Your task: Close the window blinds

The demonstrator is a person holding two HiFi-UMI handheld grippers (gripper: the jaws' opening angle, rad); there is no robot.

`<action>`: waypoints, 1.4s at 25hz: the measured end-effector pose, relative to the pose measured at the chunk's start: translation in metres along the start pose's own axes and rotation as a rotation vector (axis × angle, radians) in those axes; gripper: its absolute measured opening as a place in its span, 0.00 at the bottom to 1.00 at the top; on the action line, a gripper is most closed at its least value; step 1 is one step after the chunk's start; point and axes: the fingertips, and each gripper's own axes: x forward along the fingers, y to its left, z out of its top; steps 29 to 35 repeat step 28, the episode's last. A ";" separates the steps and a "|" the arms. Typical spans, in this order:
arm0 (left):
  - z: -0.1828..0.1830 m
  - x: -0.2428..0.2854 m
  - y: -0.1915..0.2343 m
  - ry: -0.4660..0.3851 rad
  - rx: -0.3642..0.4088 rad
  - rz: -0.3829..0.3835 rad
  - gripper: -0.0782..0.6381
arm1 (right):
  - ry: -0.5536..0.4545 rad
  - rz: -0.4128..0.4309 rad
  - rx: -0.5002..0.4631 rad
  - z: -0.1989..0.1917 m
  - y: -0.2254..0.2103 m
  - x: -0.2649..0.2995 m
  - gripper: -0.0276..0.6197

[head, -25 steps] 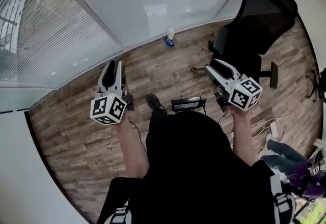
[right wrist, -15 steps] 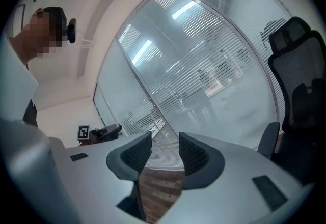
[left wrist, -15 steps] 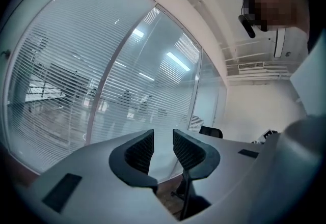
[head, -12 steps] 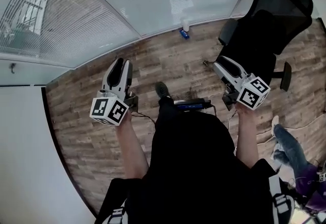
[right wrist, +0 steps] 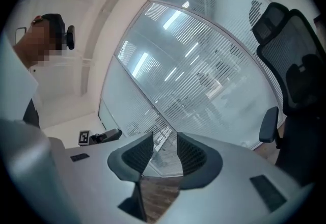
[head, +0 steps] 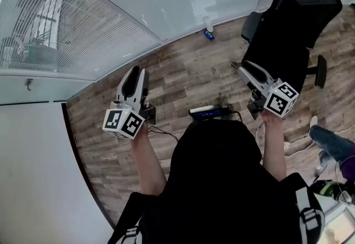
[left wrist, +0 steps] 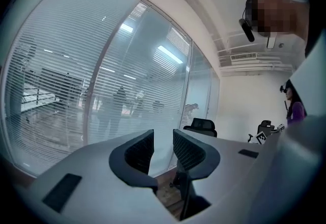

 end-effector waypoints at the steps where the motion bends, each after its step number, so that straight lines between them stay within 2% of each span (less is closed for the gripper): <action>1: 0.001 0.002 -0.001 -0.003 -0.003 -0.012 0.29 | -0.006 -0.012 -0.006 0.003 -0.001 -0.002 0.28; 7: -0.004 -0.013 0.017 -0.036 -0.051 -0.042 0.29 | 0.011 -0.045 -0.043 -0.001 0.016 0.004 0.26; 11: -0.018 -0.022 0.031 -0.009 -0.103 -0.033 0.29 | 0.058 -0.051 -0.040 -0.010 0.028 0.020 0.24; 18: -0.044 -0.064 0.053 -0.027 -0.185 -0.071 0.29 | 0.137 -0.068 -0.104 -0.044 0.073 0.038 0.24; 25: -0.072 -0.082 0.061 -0.028 -0.253 -0.129 0.29 | 0.181 -0.117 -0.157 -0.068 0.100 0.036 0.24; 28: -0.079 -0.090 0.066 -0.027 -0.265 -0.154 0.29 | 0.184 -0.132 -0.162 -0.083 0.112 0.037 0.24; 35: -0.079 -0.090 0.066 -0.027 -0.265 -0.154 0.29 | 0.184 -0.132 -0.162 -0.083 0.112 0.037 0.24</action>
